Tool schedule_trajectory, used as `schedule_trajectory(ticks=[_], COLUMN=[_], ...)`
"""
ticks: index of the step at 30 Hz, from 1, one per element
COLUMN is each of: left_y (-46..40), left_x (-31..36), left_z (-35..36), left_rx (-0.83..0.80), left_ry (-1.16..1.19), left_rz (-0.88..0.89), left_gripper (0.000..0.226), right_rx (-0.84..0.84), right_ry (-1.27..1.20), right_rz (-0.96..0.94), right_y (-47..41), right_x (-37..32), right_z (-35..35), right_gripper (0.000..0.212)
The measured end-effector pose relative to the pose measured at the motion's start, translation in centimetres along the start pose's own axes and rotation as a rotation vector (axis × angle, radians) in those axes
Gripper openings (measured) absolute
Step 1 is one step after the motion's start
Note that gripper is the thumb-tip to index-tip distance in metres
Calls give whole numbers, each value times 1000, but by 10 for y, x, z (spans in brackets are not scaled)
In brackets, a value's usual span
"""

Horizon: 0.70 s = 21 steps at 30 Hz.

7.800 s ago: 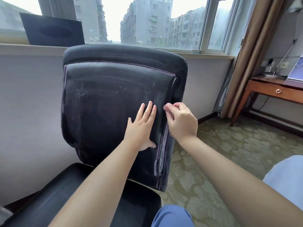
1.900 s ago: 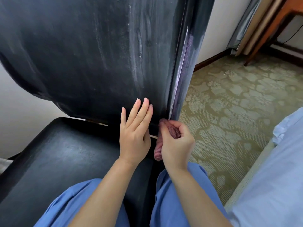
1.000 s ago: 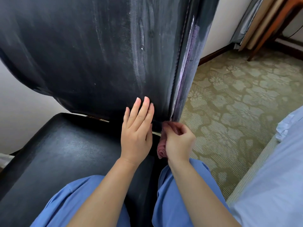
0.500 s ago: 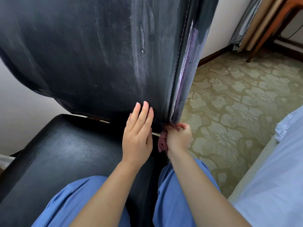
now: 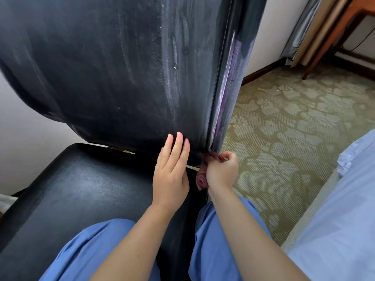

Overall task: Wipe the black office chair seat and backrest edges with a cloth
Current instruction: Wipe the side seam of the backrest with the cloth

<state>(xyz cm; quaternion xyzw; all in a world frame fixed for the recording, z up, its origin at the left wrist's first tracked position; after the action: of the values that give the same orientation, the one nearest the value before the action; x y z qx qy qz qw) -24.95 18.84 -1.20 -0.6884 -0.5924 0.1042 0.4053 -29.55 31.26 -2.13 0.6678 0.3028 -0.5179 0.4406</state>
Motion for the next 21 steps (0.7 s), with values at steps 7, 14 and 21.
schedule_trajectory(ticks=[7,14,21], left_y=[0,0,-1], left_x=[1,4,4], left_z=[1,-3,-1], left_rx=[-18,-29,-16], left_ry=[-32,-88,-92], left_rz=[1,0,-8], left_gripper=[80,86,86], right_rx=[78,85,-12], right_ry=[-2,-93,-141], right_rz=[101,-25,-281], right_y=[-15,0,27], right_x=[12,4,-25], right_z=[8,0,-14], right_gripper=[23,27,23])
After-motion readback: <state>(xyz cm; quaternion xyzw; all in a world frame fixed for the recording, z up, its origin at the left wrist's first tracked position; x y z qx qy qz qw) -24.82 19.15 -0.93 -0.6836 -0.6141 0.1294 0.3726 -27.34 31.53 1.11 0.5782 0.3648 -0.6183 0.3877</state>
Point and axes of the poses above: each hand's wrist, its own y-axis away from the middle knuckle, its own z-axis out of the palm, x = y × z, the point moved 4 cm from there along -y, towards the middle knuckle, and after that the axes turned 5 degrees about -y, right-handed, at the moved point
